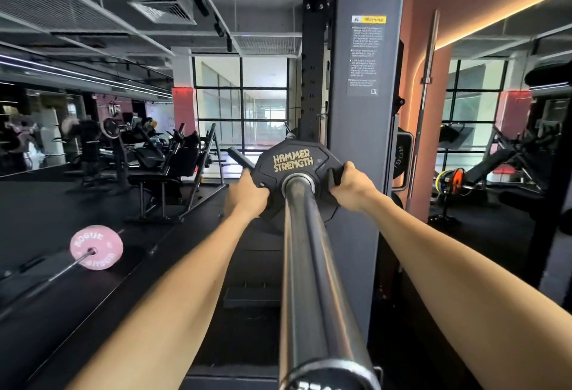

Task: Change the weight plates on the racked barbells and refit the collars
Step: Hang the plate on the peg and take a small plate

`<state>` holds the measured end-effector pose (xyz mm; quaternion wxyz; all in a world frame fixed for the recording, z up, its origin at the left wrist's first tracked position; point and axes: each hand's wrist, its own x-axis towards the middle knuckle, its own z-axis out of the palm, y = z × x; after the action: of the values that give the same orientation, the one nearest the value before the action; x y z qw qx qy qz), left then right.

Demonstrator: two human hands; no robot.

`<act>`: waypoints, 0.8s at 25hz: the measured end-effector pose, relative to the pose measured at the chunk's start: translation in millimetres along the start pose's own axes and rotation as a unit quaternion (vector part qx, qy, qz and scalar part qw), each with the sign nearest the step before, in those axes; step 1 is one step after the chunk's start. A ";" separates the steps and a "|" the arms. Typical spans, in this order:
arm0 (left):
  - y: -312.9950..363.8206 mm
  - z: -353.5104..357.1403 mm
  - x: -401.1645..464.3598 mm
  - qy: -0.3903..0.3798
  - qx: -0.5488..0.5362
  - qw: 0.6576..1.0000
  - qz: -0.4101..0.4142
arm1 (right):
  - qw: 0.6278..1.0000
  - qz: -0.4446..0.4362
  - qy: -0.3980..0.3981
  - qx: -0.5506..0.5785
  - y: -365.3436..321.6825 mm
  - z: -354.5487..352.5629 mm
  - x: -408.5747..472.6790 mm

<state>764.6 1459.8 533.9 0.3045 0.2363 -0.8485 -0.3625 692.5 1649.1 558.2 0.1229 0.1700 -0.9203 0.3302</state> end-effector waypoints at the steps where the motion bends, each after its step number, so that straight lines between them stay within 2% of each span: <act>1: 0.3 -4.4 -7.2 0.009 0.007 1.000 0.001 | 1.000 0.004 0.002 0.010 -1.1 -2.4 -6.9; 8: 7.3 -48.8 -93.7 0.072 0.042 0.996 0.031 | 1.000 -0.015 0.015 0.007 -11.5 -37.5 -97.6; 15: 9.9 -103.0 -196.8 0.081 0.037 0.995 0.040 | 0.998 -0.040 0.040 -0.005 -26.6 -79.8 -199.1; 20: 12.4 -130.6 -244.5 0.083 0.052 0.994 0.041 | 0.999 -0.013 0.036 -0.003 -38.1 -98.0 -253.0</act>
<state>1024.1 1558.0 531.0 0.3759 0.2464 -0.8467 -0.2847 949.4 1743.8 567.9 0.1610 0.1696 -0.9138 0.3320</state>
